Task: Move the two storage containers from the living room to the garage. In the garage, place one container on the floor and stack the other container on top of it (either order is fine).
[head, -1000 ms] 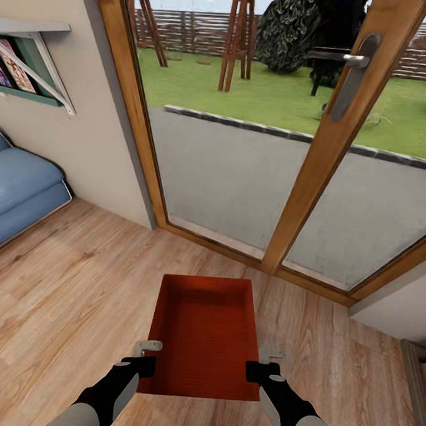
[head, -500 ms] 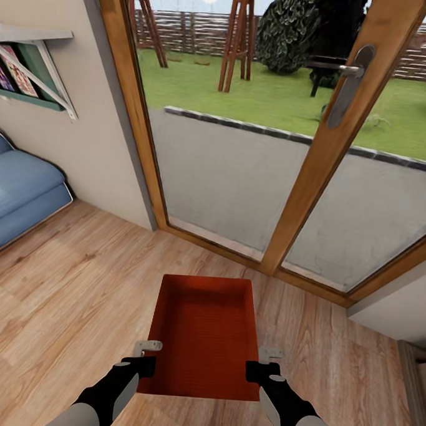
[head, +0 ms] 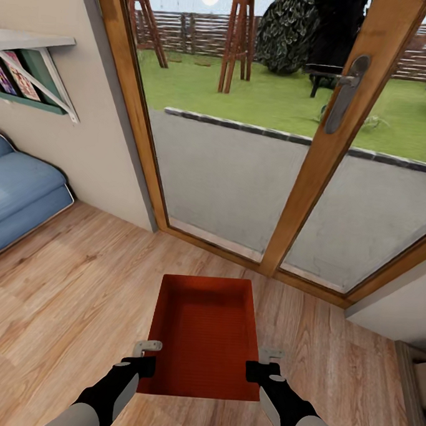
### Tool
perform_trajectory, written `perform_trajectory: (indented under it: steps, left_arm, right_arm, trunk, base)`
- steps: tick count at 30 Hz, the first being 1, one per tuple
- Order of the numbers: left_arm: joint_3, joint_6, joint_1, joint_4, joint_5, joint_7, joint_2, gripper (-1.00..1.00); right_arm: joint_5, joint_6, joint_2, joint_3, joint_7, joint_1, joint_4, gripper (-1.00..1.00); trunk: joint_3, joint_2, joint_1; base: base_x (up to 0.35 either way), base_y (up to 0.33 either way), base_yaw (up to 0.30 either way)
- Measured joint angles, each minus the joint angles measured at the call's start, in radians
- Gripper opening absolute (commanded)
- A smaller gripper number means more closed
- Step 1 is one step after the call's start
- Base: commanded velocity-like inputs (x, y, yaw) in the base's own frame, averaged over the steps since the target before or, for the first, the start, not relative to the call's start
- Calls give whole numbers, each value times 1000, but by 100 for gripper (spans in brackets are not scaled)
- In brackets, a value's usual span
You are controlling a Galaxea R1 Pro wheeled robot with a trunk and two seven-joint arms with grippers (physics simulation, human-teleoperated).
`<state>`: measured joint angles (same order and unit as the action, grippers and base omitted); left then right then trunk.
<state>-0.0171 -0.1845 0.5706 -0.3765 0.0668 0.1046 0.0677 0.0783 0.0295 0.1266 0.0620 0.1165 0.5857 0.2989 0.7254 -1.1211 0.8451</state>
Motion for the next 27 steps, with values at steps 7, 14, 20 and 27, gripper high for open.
perform_trajectory:
  steps: [7, 14, 20, 27]
  left_arm:
    - [0, 0, 0, 0, 0, 0, 0, -100]
    - [1, 0, 0, 0, -1, -1, 0, -100]
    - [2, 0, 0, -1, -2, -1, 0, -100]
    - [3, 0, 0, 0, -4, -1, 1, -100]
  right_arm:
    - [0, 0, 0, 0, 0, 0, 0, -100]
    - [1, 0, 0, 1, 0, 0, 0, -100]
    - [1, 0, 0, 0, 0, 0, 1, -100]
    - [-1, 0, 0, -1, 0, 0, 1, -100]
  trunk:
    - [-22, 49, -27]
    - [-44, 98, -54]
    - [-63, 140, -77]
    - [-85, 189, -104]
  base:
    - [0, 0, 0]
    - [0, 0, 0]
    - [0, 0, 0]
    - [0, 0, 0]
